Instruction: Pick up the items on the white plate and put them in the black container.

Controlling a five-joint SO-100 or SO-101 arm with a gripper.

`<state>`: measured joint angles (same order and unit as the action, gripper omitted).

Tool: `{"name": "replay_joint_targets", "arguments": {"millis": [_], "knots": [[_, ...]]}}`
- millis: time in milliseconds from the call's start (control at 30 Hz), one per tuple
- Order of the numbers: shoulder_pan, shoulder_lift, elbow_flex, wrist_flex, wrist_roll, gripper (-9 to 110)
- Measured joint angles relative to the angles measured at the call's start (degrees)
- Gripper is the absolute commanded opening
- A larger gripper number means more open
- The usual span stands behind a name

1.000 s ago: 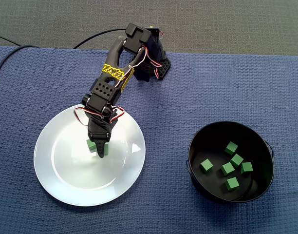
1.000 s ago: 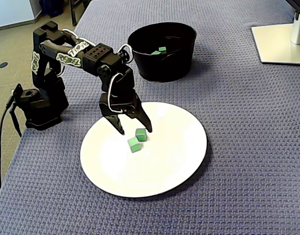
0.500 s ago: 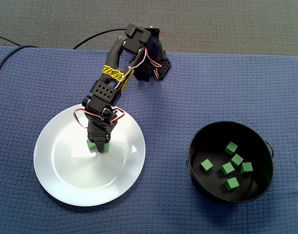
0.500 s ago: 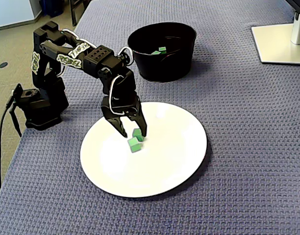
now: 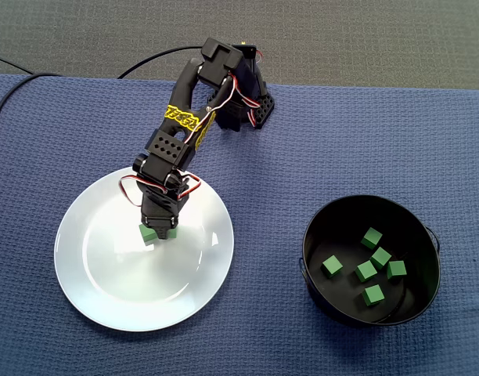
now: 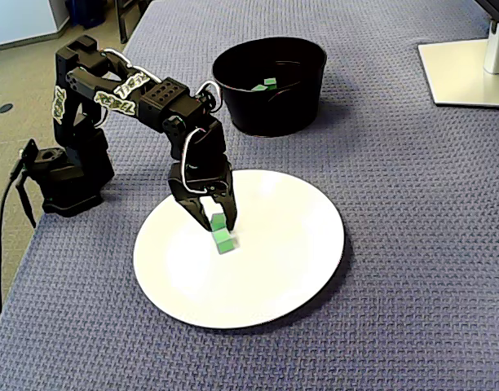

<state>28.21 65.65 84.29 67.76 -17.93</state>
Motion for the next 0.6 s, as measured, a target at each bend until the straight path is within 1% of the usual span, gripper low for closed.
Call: {"name": "replay_joint_targets", "arguments": {"millis": [167,400,500,600], "knots": [[1.0,4.0,-6.3,7.7,-0.3,0],[1.7,17.7,-22.2,19.7,-1.8,0],[-1.8,24.9,-30.0,21.1,-2.1,0],[-8.5,31.7,-35.4,20.0,-2.1,0]]}}
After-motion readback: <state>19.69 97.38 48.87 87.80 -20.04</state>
